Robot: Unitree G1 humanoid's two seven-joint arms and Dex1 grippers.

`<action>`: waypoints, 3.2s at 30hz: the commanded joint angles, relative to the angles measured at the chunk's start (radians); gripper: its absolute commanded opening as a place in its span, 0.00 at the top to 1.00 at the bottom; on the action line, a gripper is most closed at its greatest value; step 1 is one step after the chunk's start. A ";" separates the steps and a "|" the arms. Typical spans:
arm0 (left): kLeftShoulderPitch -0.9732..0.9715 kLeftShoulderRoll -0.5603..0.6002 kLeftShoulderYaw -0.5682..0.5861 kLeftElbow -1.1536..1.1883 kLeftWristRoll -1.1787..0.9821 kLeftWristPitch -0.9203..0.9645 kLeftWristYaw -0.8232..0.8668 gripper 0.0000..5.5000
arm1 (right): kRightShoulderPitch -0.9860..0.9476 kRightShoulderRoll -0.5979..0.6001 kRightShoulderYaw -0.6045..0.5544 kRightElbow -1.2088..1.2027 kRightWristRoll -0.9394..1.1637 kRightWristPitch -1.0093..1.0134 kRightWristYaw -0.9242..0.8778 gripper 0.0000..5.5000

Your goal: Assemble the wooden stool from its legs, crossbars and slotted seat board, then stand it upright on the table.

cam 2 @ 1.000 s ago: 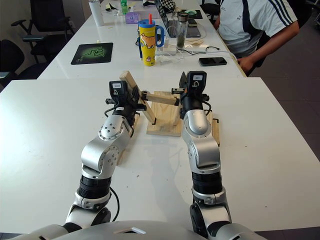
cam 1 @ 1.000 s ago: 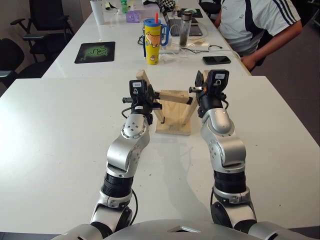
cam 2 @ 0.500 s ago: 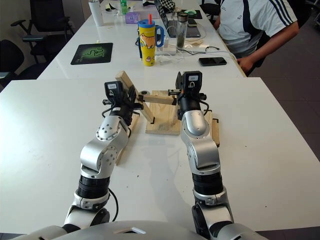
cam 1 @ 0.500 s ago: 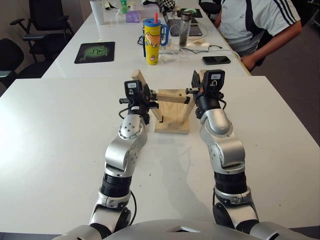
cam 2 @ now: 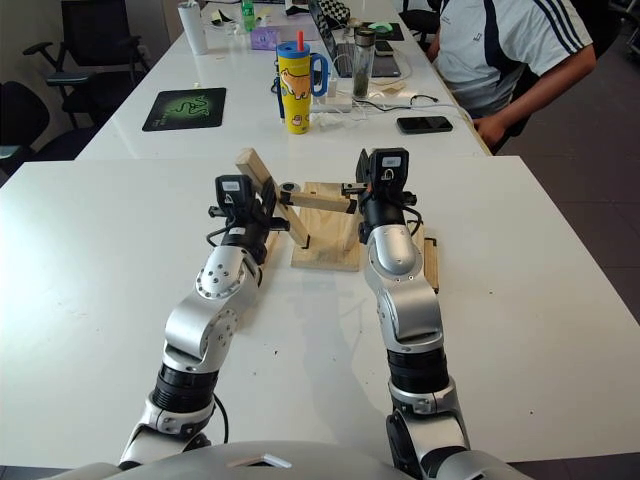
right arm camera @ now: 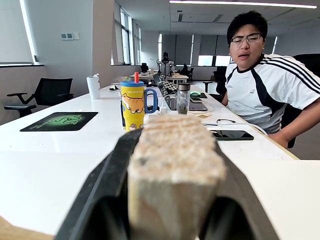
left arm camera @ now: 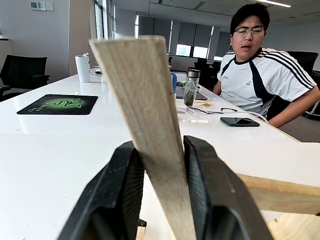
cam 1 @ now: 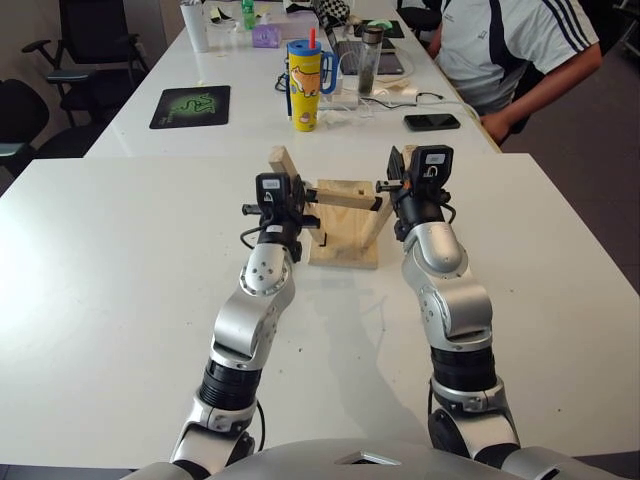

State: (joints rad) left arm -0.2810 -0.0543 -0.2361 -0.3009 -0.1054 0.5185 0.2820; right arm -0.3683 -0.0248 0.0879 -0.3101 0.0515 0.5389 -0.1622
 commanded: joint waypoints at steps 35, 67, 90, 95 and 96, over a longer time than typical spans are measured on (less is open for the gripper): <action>-0.029 0.056 -0.043 0.106 0.088 0.178 -0.180 0.52 | 0.063 0.003 0.001 0.083 -0.035 0.072 -0.008 0.79; -0.094 0.100 -0.102 0.163 0.207 0.299 -0.328 0.02 | 0.091 0.063 -0.014 0.039 -0.027 0.080 0.011 0.79; -0.090 -0.034 0.087 0.041 0.005 0.072 -0.357 0.02 | 0.063 0.069 -0.058 0.064 -0.030 0.078 0.009 0.79; -0.082 -0.033 0.094 0.040 0.010 0.070 -0.343 0.02 | 0.057 0.069 -0.061 0.068 -0.035 0.077 0.017 0.79; -0.081 -0.033 0.097 0.043 0.011 0.069 -0.342 0.02 | 0.057 0.070 -0.060 0.069 -0.036 0.076 0.019 0.79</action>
State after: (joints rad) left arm -0.3639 -0.0886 -0.1458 -0.2529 -0.0979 0.5897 -0.0683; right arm -0.3537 0.0451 0.0176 -0.3001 0.0169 0.5477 -0.1601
